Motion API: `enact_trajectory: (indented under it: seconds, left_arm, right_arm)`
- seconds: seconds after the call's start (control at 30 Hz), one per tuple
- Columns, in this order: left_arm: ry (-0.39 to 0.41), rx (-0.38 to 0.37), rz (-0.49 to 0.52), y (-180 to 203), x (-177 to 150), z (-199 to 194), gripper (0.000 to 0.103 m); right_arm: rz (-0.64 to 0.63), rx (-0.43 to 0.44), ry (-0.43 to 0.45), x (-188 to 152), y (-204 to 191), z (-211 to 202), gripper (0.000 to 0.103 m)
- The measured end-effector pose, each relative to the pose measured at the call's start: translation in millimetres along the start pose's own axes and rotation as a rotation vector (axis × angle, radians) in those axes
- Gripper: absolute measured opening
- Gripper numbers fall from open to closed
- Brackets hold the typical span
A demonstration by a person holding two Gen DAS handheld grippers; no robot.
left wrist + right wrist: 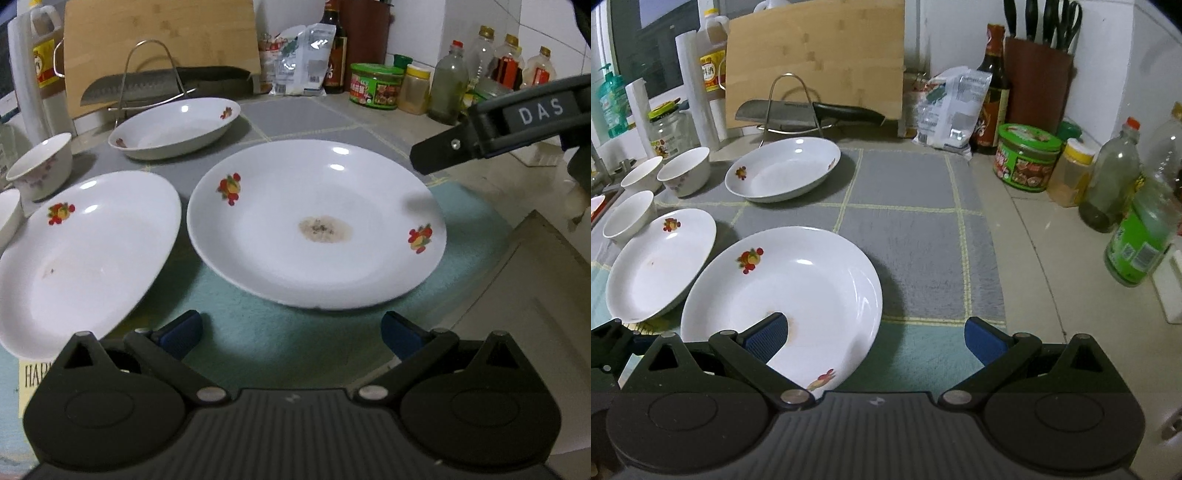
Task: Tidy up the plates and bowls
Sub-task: 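Reach the right gripper to the stained white plate's rim and grasp it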
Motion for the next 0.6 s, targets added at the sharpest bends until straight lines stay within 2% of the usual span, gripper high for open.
enact_trajectory:
  seconds: [0.33,0.6]
  left_arm:
    - [-0.004,-0.001,0.026,3.6,12.1,8.7,0.103]
    - [0.027,-0.004,0.031,4.5,11.8,8.0,0.103]
  right_arm:
    - [-0.106,0.101,-0.038,13.7,-9.1,33.6,0.103]
    - [-0.172,0.169,-0.102,20.1,-16.7,63.4,0.103]
Point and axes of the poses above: each gripper's, at about its wrist camera, not at the fingertips, and z roughly the way its jaws point, y to its right, x to its top, the point moved 9 cm from there along z, roughly the way its jaws point, and after that the axes turned 13 degrees about -y, right-handed, at the moved point
